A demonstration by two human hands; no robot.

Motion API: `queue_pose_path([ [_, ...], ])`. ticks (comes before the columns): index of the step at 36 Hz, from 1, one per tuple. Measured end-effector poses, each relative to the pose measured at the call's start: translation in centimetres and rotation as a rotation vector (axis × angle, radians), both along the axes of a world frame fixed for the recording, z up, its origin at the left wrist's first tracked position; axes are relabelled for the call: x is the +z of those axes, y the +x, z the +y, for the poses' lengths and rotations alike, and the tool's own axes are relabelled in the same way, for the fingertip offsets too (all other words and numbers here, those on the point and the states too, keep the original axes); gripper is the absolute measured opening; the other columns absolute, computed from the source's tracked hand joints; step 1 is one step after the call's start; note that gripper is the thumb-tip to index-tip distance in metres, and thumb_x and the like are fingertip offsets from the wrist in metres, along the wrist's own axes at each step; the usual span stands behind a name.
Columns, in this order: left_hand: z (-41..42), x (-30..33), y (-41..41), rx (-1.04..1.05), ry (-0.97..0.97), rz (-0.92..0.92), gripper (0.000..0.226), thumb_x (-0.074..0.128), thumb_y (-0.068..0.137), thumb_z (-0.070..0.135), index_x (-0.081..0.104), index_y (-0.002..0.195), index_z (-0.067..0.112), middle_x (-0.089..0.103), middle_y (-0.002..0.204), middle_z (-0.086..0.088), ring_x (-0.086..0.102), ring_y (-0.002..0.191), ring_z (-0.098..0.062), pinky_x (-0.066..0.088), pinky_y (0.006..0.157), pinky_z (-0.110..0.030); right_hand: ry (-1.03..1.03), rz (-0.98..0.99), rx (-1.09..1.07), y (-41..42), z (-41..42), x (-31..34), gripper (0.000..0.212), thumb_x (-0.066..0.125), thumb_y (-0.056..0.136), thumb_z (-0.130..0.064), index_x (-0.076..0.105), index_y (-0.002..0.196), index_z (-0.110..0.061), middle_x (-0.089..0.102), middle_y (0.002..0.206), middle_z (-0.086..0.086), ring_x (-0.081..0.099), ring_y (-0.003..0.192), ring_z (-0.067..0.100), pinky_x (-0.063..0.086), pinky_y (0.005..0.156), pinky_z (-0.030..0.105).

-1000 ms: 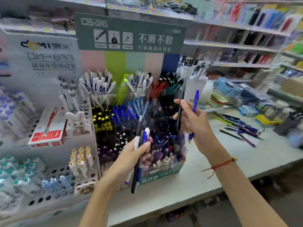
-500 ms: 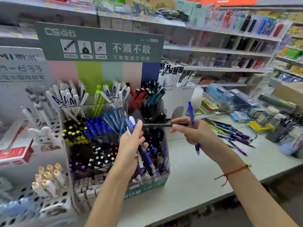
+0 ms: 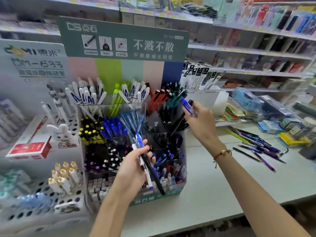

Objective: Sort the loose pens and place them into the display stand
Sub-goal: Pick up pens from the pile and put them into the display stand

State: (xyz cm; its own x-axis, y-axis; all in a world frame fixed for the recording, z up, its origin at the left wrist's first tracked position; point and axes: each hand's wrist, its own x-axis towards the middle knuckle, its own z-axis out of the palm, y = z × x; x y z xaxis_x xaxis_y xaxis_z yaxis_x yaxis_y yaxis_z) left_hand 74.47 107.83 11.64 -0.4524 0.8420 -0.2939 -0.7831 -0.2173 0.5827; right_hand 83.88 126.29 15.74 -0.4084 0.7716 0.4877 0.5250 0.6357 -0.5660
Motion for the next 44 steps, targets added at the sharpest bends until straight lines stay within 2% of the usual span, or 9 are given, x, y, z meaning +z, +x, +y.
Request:
queue_pose_path([
  [6,-0.9,-0.4,-0.3,-0.052,0.016,0.061,0.024,0.048,0.095,0.005,0.058,0.117,0.004,0.053,0.076,-0.002,0.051,0.063,-0.013,0.053,0.077,-0.034,0.236,0.025,-0.147,0.0,-1.6,0.6,0.007,0.051,0.093,-0.009,0.053,0.092,-0.002,0.052,0.071,0.015,0.054,0.067,0.038,0.03,0.059,0.036],
  [12,-1.1,-0.2,-0.6,-0.08,-0.002,0.144,0.023,0.045,0.098,0.006,0.059,0.117,0.004,0.06,0.083,-0.001,0.055,0.061,-0.011,0.058,0.066,-0.029,0.05,-0.364,-0.05,-0.4,0.0,-0.8,0.015,0.061,0.091,-0.023,0.058,0.08,-0.013,0.049,0.073,0.005,0.057,0.085,0.034,0.029,0.061,0.031],
  [15,-0.9,-0.2,-0.7,-0.072,-0.026,0.183,0.022,0.045,0.098,0.006,0.059,0.115,0.006,0.06,0.086,-0.001,0.055,0.06,-0.01,0.058,0.065,-0.029,0.095,-0.53,-0.081,-0.7,0.1,-0.4,0.025,0.062,0.091,-0.039,0.067,0.091,-0.014,0.06,0.082,0.011,0.06,0.092,0.033,0.035,0.065,0.031],
  [22,-0.4,0.4,-0.3,-0.078,-0.049,0.2,0.021,0.047,0.098,0.006,0.061,0.113,0.006,0.063,0.087,-0.001,0.056,0.064,-0.012,0.058,0.062,-0.028,0.191,-0.739,-0.09,-1.8,0.4,0.3,0.028,0.065,0.088,-0.038,0.064,0.1,-0.013,0.063,0.093,0.011,0.063,0.09,0.032,0.036,0.064,0.03],
  [28,-0.5,0.7,-0.2,-0.087,-0.05,0.209,0.021,0.047,0.098,0.006,0.061,0.113,0.005,0.066,0.089,-0.003,0.06,0.064,-0.012,0.06,0.066,-0.032,-0.134,-0.408,0.029,-0.3,-0.4,1.0,0.042,0.068,0.085,-0.04,0.054,0.121,-0.024,0.063,0.097,0.003,0.061,0.09,0.026,0.037,0.066,0.029],
  [32,-0.6,0.5,-0.4,-0.052,-0.055,0.186,0.018,0.048,0.098,0.006,0.062,0.109,0.004,0.069,0.087,-0.005,0.063,0.065,-0.013,0.061,0.068,-0.032,-0.442,-0.102,0.137,1.5,-2.8,0.6,0.014,0.046,0.099,-0.037,0.045,0.1,-0.022,0.046,0.077,-0.008,0.045,0.068,0.009,0.035,0.066,0.029],
  [34,-0.5,0.3,-0.5,-0.026,-0.067,0.166,0.018,0.048,0.098,0.007,0.061,0.108,0.002,0.07,0.086,-0.005,0.065,0.066,-0.014,0.061,0.069,-0.031,-0.648,0.035,0.177,1.9,-4.1,0.3,0.015,0.038,0.102,-0.027,0.045,0.094,-0.016,0.04,0.073,-0.005,0.036,0.057,0.008,0.032,0.056,0.022],
  [39,-0.2,0.2,-0.3,-0.035,-0.104,0.216,0.015,0.048,0.099,0.011,0.061,0.103,0.005,0.073,0.091,-0.002,0.072,0.078,-0.014,0.06,0.07,-0.031,-0.91,0.125,0.392,2.8,-7.1,0.3,0.012,0.041,0.101,-0.009,0.053,0.1,-0.007,0.037,0.06,-0.005,0.029,0.042,0.006,0.024,0.039,0.016],
  [44,0.0,0.5,0.5,-0.135,-0.174,0.359,0.015,0.051,0.097,0.014,0.063,0.104,0.008,0.073,0.077,0.006,0.066,0.062,-0.004,0.056,0.057,-0.024,-1.01,0.202,0.395,2.3,-8.5,0.7,0.014,0.052,0.098,-0.018,0.063,0.104,-0.012,0.029,0.058,-0.006,0.022,0.038,0.001,0.018,0.036,0.013],
])
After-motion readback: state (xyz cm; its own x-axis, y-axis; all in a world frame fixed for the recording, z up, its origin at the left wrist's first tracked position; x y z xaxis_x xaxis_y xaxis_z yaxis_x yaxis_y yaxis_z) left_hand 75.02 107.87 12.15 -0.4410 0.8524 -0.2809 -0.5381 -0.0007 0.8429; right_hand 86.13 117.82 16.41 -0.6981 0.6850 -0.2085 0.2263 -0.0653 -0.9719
